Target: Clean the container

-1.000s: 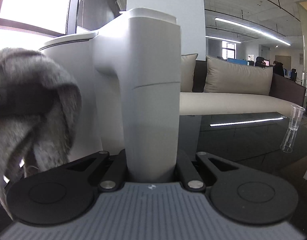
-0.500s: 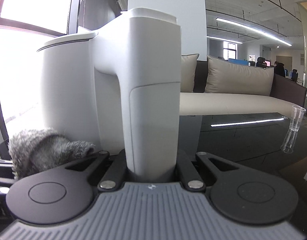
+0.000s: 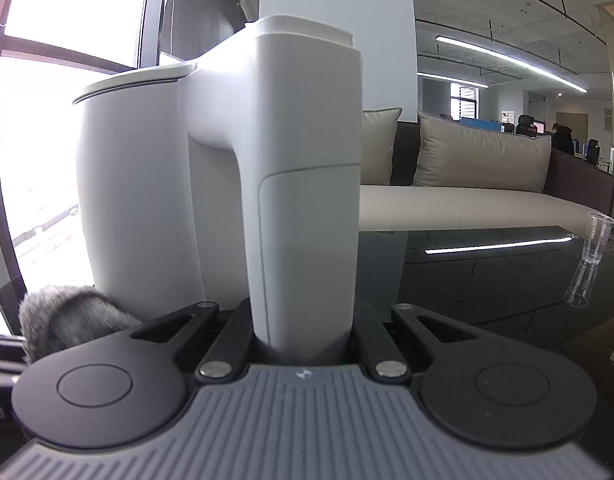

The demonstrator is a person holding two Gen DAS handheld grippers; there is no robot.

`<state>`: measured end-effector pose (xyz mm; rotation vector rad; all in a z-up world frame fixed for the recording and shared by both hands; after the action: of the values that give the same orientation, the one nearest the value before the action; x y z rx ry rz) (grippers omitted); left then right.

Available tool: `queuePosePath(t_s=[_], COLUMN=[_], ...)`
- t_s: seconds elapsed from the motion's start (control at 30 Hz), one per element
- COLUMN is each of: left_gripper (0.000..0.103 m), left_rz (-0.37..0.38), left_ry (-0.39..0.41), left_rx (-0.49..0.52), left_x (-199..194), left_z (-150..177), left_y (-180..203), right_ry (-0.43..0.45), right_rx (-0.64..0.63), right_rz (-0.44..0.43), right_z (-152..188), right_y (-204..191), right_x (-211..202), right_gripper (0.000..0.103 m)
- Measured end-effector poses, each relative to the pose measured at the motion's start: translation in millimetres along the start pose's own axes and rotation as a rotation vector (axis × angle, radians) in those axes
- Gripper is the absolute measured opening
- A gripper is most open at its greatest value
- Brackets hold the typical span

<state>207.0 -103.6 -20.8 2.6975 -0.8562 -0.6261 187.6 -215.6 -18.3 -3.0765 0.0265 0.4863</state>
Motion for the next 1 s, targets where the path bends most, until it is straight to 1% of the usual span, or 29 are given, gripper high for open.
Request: queuePosePath(t_s=[0.07,0.17,0.23,0.33,0.53,0.63,0.87,1.0], left_gripper=[0.016,0.016,0.016,0.016,0.016,0.016,0.017,0.018], left_rz=[0.002,0.003,0.007,0.015,0.028,0.033,0.050,0.060], left_ry=[0.023,0.029,0.043,0.067,0.116,0.140,0.206,0.205], left_rx=[0.008,0.028,0.026,0.030,0.033,0.029,0.001,-0.010], left_x=[-3,-5,-7,-24,-42,-55,-79,-86], left_z=[-12,-21,-26,-24,-33,-25,-31,-30], left_y=[-1,-3,2,21,31,37,34,35], right_ry=[0.000,0.001,0.001,0.001,0.003,0.003,0.004,0.007], right_rx=[-0.001,0.000,0.001,0.001,-0.003,-0.005,-0.011,-0.015], right_rz=[-0.003,-0.008,-0.012,-0.017,-0.032,-0.039,-0.058,-0.074], right_z=[1,0,0,0,-1,-1,-4,-4], right_y=[0,1,2,3,7,8,12,11], right_x=[0,0,0,1,-1,-1,-1,-3], right_gripper=[0.002,0.002,0.003,0.003,0.003,0.003,0.003,0.003])
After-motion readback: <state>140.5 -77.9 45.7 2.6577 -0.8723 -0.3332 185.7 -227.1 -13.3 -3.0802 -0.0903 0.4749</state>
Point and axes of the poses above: each gripper's, at about its wrist camera, not at the fingertips, and x roughly the way its jaws point, y to its right, z to its underside, the point moved 9 cm from there along x, roughly the way its jaws point, and after that the axes turned 2 degrees about z, right-handed, at the moved point
